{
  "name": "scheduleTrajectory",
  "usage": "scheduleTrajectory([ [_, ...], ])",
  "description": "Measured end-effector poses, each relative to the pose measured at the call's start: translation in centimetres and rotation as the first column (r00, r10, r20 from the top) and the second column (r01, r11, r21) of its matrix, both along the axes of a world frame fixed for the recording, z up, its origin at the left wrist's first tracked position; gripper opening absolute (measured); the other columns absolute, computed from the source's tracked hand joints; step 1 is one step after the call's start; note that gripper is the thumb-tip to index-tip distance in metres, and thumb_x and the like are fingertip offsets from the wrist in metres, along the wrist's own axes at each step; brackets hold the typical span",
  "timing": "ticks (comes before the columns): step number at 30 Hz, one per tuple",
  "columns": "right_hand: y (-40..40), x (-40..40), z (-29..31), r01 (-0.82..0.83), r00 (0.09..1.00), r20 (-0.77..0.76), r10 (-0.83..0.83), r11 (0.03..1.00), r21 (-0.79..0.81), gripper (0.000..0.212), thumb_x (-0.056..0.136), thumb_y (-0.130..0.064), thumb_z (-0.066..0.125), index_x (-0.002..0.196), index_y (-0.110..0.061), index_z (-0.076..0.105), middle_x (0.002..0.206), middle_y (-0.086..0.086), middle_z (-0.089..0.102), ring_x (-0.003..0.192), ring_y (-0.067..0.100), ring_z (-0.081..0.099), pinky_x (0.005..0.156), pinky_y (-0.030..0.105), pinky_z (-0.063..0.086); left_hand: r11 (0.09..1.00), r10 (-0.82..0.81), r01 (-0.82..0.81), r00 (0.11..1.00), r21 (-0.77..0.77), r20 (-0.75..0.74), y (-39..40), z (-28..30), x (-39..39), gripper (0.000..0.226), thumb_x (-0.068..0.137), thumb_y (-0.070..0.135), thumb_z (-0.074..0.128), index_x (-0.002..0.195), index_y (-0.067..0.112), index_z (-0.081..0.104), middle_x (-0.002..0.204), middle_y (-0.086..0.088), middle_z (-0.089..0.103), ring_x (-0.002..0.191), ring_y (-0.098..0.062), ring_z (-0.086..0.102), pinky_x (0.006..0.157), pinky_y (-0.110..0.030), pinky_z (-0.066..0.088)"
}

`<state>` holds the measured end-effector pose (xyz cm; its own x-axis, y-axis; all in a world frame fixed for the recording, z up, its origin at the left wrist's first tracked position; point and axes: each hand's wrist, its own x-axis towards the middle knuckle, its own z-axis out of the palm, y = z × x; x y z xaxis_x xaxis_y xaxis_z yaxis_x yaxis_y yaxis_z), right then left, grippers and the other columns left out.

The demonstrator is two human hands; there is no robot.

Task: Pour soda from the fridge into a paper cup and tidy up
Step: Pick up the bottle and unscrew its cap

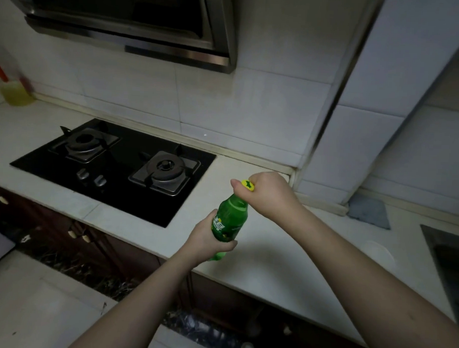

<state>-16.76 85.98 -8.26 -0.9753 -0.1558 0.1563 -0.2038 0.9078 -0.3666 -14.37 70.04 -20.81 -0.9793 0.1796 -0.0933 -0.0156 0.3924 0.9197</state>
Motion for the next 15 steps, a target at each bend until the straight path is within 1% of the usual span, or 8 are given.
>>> scheduleTrajectory([
  [2,1.0,0.5,0.2,-0.044,0.999,-0.007,0.044,0.999,0.01,0.058,0.088,-0.057,0.047,0.052,-0.013,0.035,0.049,0.004,0.038,0.049,0.02,0.038,0.049,0.032,0.028,0.994,-0.111,0.11,0.993,0.018,0.038,0.2,0.2,0.1,0.055,0.065,0.014,0.085,0.109,0.032,0.056,0.092,0.009,0.07,0.086,-0.007,0.066,0.074,-0.023,0.054],
  [3,1.6,0.8,0.4,-0.088,0.996,-0.007,0.088,0.996,0.029,0.058,0.088,-0.057,0.047,0.052,-0.013,0.036,0.049,0.003,0.039,0.049,0.018,0.039,0.048,0.032,0.028,0.986,-0.166,0.165,0.984,0.024,0.057,0.3,0.4,0.0,0.054,0.066,0.012,0.085,0.107,0.031,0.057,0.091,0.01,0.069,0.084,-0.004,0.066,0.075,-0.023,0.054],
  [6,4.0,1.5,0.7,-0.242,0.97,0.009,0.243,0.961,0.136,0.058,0.086,-0.065,0.037,0.057,-0.015,0.039,0.052,0.001,0.044,0.051,0.016,0.043,0.05,0.034,0.034,0.946,-0.322,0.324,0.942,-0.005,0.099,0.7,0.6,0.0,0.049,0.066,0.008,0.085,0.101,0.03,0.058,0.085,0.015,0.068,0.08,0.002,0.063,0.071,-0.017,0.05],
  [8,5.7,1.9,0.5,-0.291,0.956,0.008,0.294,0.943,0.164,0.062,0.08,-0.072,0.026,0.06,-0.016,0.042,0.054,0.001,0.048,0.053,0.016,0.045,0.052,0.036,0.037,0.921,-0.381,0.387,0.918,-0.037,0.111,1.6,0.9,0.1,0.049,0.066,0.009,0.085,0.099,0.032,0.058,0.083,0.019,0.067,0.079,0.004,0.062,0.071,-0.015,0.049],
  [10,7.5,2.5,0.0,-0.258,0.965,-0.008,0.262,0.955,0.146,0.063,0.079,-0.073,0.025,0.062,-0.016,0.044,0.055,-0.001,0.049,0.054,0.015,0.048,0.052,0.035,0.038,0.926,-0.366,0.372,0.927,-0.064,0.08,2.9,0.8,0.4,0.052,0.064,0.016,0.086,0.103,0.035,0.058,0.088,0.02,0.068,0.083,0.003,0.063,0.074,-0.018,0.051],
  [12,9.1,3.2,-0.5,-0.147,0.987,-0.038,0.154,0.977,0.154,0.061,0.082,-0.071,0.031,0.065,-0.015,0.048,0.057,0.0,0.051,0.058,0.019,0.051,0.053,0.034,0.039,0.95,-0.289,0.288,0.957,-0.121,0.01,4.6,0.5,0.8,0.057,0.062,0.025,0.086,0.109,0.035,0.057,0.094,0.016,0.069,0.088,-0.002,0.064,0.077,-0.024,0.052],
  [13,9.8,3.6,-0.7,-0.074,0.995,-0.053,0.084,0.982,0.174,0.06,0.084,-0.069,0.033,0.067,-0.015,0.051,0.059,0.0,0.053,0.061,0.021,0.053,0.054,0.033,0.04,0.959,-0.247,0.242,0.969,-0.145,-0.018,5.6,0.2,1.0,0.056,0.061,0.027,0.085,0.109,0.033,0.056,0.093,0.014,0.068,0.087,-0.006,0.065,0.074,-0.023,0.052],
  [15,11.1,4.2,-1.0,0.074,0.996,-0.062,-0.063,0.975,0.209,0.064,0.086,-0.07,0.031,0.066,-0.014,0.054,0.061,0.003,0.053,0.064,0.024,0.054,0.052,0.032,0.039,0.977,-0.165,0.157,0.986,-0.146,-0.041,7.8,-0.4,1.6,0.051,0.062,0.027,0.084,0.103,0.03,0.055,0.086,0.011,0.067,0.08,-0.013,0.064,0.059,-0.019,0.048],
])
